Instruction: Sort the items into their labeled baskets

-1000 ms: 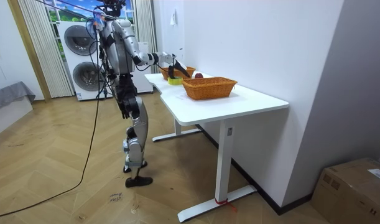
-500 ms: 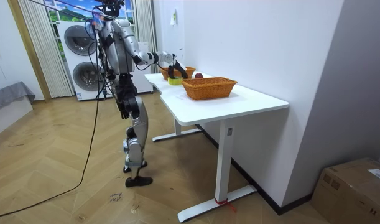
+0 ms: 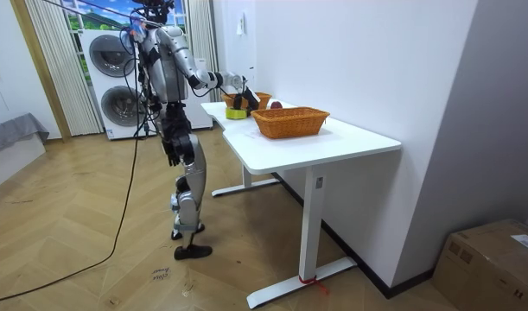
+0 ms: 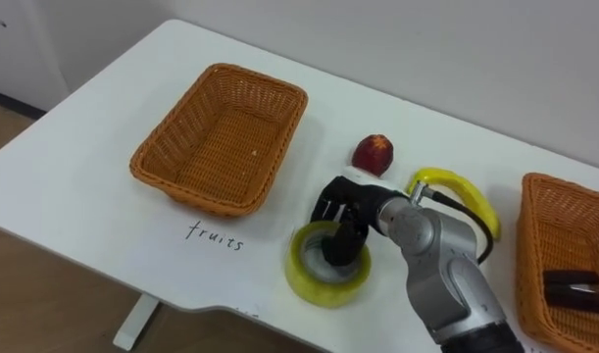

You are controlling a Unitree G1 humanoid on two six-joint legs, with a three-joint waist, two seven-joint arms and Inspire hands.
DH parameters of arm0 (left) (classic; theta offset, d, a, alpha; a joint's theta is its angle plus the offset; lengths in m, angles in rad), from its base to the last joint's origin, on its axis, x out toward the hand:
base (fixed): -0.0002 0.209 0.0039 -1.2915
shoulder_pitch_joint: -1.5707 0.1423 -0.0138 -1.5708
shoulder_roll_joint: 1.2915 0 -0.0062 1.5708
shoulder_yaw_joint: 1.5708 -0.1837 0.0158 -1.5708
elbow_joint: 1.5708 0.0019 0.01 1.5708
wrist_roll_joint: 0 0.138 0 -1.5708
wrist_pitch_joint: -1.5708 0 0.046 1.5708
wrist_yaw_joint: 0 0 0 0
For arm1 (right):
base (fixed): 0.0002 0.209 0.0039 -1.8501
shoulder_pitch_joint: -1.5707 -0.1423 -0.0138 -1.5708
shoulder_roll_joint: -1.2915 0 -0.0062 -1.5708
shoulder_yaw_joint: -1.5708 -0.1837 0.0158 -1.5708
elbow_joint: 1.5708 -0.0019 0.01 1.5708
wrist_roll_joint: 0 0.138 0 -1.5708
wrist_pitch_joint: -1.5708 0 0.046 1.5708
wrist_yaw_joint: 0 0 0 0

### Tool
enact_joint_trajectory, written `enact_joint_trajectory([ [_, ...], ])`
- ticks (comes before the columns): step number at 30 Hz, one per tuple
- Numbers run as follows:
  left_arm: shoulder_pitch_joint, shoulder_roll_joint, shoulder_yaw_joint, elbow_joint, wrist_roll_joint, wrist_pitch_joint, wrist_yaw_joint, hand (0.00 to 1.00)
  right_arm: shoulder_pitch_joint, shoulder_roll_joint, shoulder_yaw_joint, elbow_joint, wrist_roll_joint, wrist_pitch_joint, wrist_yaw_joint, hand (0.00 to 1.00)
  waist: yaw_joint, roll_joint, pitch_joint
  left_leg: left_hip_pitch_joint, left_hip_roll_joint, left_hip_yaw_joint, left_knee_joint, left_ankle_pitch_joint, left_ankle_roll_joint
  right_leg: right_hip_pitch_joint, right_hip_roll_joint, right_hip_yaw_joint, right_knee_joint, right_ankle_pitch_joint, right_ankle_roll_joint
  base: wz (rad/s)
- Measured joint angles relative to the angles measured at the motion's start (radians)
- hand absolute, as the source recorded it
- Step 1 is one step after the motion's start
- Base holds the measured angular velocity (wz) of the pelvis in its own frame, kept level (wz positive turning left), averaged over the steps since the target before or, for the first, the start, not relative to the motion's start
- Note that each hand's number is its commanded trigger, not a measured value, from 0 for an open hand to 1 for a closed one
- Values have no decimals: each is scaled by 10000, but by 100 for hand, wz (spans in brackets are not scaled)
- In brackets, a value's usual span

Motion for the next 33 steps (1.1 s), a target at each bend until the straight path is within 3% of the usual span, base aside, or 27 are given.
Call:
enact_joint_trajectory([
  [10,-188,24,-3,219,-38,-7,-45,0,-14,-18,1,1,1,2,116,100,22,-6,3,54,-1,2,5,0,0,16,2,0,1,0,0,0],
  [18,-392,23,-17,182,-135,-6,53,0,-1,-425,21,-36,662,-5,46,100,192,-74,26,-32,1,12,-11,0,0,18,0,81,3,0,0,0],
  [22,-468,5,10,188,-516,-36,109,0,5,-429,-43,-84,890,-65,-26,100,-56,-64,31,-33,0,28,22,0,1,-11,-10,94,-14,0,0,0],
  [26,-461,-153,16,192,-517,-331,57,0,275,-445,-273,-481,902,-238,-24,100,-281,43,71,-53,-2,61,-21,0,2,-9,-26,150,-3,0,0,-2],
  [28,-410,-194,16,194,-520,-399,38,0,467,-459,-501,-720,1088,-317,-25,100,-351,116,45,-36,-1,128,-67,3,6,-68,-55,211,13,-1,2,-9],
  [33,-216,-303,23,220,-503,-521,28,0,671,-474,-1441,-1253,1519,-516,-338,100,-982,295,-25,-23,-17,170,-53,53,30,-107,-72,277,18,-1,2,0],
])
